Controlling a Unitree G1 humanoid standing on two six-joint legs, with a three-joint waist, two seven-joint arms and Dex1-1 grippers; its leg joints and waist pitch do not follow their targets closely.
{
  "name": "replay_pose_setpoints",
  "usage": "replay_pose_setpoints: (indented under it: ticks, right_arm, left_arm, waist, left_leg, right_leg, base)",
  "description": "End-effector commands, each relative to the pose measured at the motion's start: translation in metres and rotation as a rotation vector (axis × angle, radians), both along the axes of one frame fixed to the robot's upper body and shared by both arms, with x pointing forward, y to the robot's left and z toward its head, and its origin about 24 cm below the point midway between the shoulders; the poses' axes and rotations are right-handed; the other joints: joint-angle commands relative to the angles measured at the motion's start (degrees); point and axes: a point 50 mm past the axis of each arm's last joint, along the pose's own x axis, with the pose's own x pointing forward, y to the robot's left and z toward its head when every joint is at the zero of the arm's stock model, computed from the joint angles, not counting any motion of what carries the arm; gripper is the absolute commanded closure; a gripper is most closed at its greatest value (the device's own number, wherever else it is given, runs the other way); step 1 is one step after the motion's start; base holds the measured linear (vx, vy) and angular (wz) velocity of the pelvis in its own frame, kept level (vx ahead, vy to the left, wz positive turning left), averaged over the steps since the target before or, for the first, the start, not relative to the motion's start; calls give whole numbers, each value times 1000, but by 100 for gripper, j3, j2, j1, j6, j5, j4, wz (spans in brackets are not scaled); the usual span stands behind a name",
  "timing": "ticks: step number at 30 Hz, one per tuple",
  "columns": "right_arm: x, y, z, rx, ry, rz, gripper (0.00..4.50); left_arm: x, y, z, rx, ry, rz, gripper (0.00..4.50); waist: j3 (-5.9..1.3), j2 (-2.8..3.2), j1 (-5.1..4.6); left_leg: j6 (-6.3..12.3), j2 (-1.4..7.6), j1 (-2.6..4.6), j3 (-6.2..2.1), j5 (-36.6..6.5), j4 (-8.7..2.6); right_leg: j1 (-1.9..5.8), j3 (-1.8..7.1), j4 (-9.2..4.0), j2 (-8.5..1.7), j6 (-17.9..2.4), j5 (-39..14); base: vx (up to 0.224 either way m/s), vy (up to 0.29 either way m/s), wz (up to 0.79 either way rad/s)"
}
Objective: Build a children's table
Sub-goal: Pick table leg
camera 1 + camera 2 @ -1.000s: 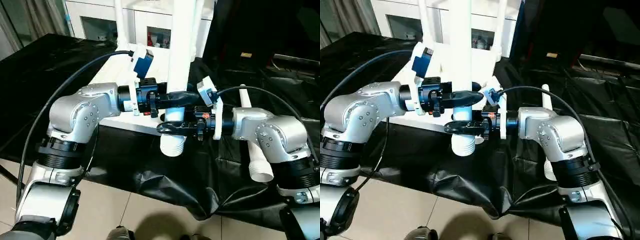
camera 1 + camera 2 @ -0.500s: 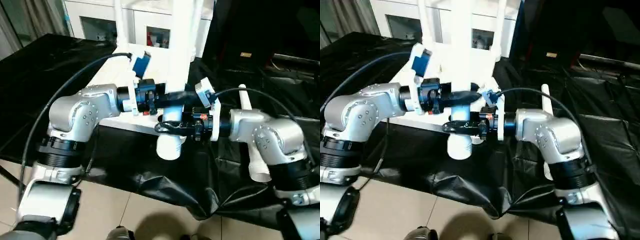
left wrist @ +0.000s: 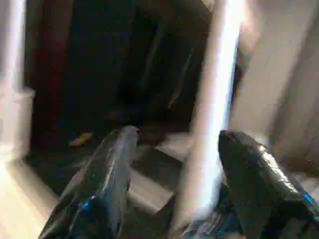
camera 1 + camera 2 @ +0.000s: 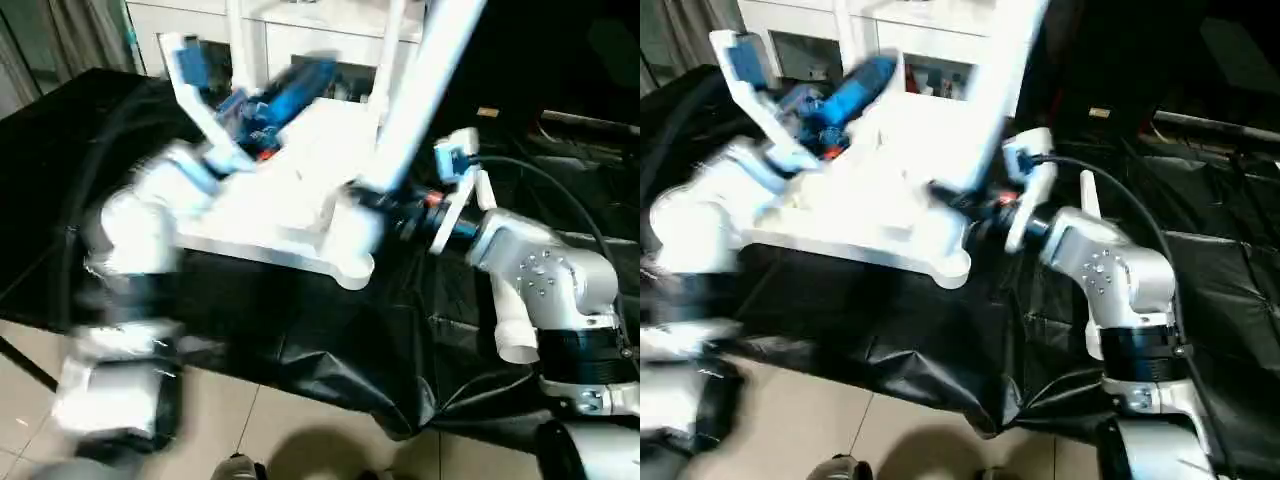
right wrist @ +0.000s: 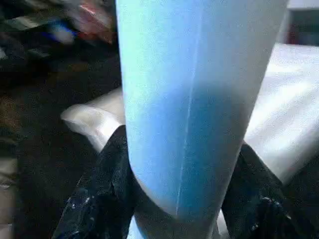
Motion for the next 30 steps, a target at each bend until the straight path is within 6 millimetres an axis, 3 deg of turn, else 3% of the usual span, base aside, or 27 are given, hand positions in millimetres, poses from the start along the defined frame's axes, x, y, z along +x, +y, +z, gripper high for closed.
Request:
replay_pose_setpoints:
  ticks: [1, 2, 5, 8, 9, 12, 19, 21, 24, 25, 27, 29, 30]
  right_arm:
    - [2, -9, 3, -61, -40, -71, 266]
    - [-1, -14, 3, -79, -68, -89, 266]
    - [-6, -15, 4, -82, -73, -75, 266]
    - [-10, -13, 3, -83, -78, -61, 266]
    - [-10, -13, 2, -89, -86, -63, 266]
    - [-10, -13, 2, -92, -91, -67, 266]
    - [-13, -9, -1, -95, -95, -42, 266]
    - [-14, -8, -1, -95, -93, -37, 266]
    - [-15, -7, -2, -95, -88, -26, 266]
    - [-15, -7, -3, -96, -88, -25, 266]
    - [-16, -7, -3, -96, -87, -26, 266]
    - [-16, -7, -3, -97, -87, -25, 266]
    - [-17, -7, -3, -97, -86, -25, 266]
  left_arm:
    - [2, -9, -14, 160, -26, -15, 148]
    - [3, -10, -35, 357, -33, -62, 148]
    - [1, -9, -66, 620, -20, -133, 148]
    - [2, -8, -86, 727, 33, -144, 148]
    - [4, -9, -93, 754, 42, -139, 177]
    - [6, -9, -97, 773, 39, -133, 185]
    - [12, -3, -113, 901, 39, -129, 237]
    - [13, -3, -116, 918, 39, -125, 272]
    - [13, -2, -122, 946, 47, -144, 273]
    - [13, -2, -123, 960, 43, -151, 304]
    - [15, -2, -125, 981, 36, -141, 313]
    - [15, -3, -125, 992, 32, -136, 316]
    - [16, -3, -125, 999, 32, -127, 339]
  waist:
    - [-480, 42, -35]
    - [-477, 62, -36]
    - [-485, 70, -48]
    - [-510, 79, -57]
    - [-518, 63, -57]
    - [-517, 68, -46]
    - [-468, 66, -45]
    - [-460, 64, -45]
    - [-443, 67, -47]
    - [-439, 75, -46]
    - [-432, 81, -50]
    - [-421, 75, -53]
    - [-421, 79, -54]
  left_leg:
    - [-437, 84, 217, -60, -1964, -454]
    - [-423, 88, 219, -59, -1982, -456]
    - [-368, 99, 187, -63, -1934, -478]
    - [-325, 98, 174, -37, -1695, -458]
    - [-274, 97, 172, -20, -1582, -437]
    - [-231, 106, 179, -15, -1572, -423]
    - [-235, 110, 221, -27, -1927, -444]
    - [-239, 113, 221, -32, -1987, -450]
    - [-235, 114, 221, -36, -2067, -458]
    - [-244, 117, 227, -39, -2096, -460]
    - [-245, 114, 245, -39, -2184, -456]
    - [-249, 117, 242, -54, -2235, -466]
    - [-237, 115, 229, -54, -2209, -465]
  right_leg:
    - [183, 120, -547, -245, -260, -2899]
    - [174, 132, -545, -254, -310, -2757]
    - [215, 142, -503, -245, -366, -2468]
    - [253, 152, -425, -258, -737, -1809]
    - [274, 153, -389, -259, -931, -1508]
    - [293, 154, -377, -283, -1095, -1462]
    - [257, 150, -438, -280, -1042, -1883]
    - [254, 150, -447, -283, -1034, -1963]
    - [246, 150, -470, -288, -1037, -2066]
    - [245, 150, -475, -295, -1040, -2083]
    - [225, 147, -497, -289, -1024, -2162]
    - [241, 141, -494, -299, -1004, -2232]
    - [244, 144, -496, -300, -1009, -2233]
  base:
    - [0, 0, 0]
    - [0, 0, 0]
    - [0, 0, 0]
    - [0, 0, 0]
    - [0, 0, 0]
    - [0, 0, 0]
    - [0, 0, 0]
    - [0, 0, 0]
    - [0, 0, 0]
    - [0, 0, 0]
    - [0, 0, 0]
    - [0, 0, 0]
    - [0, 0, 0]
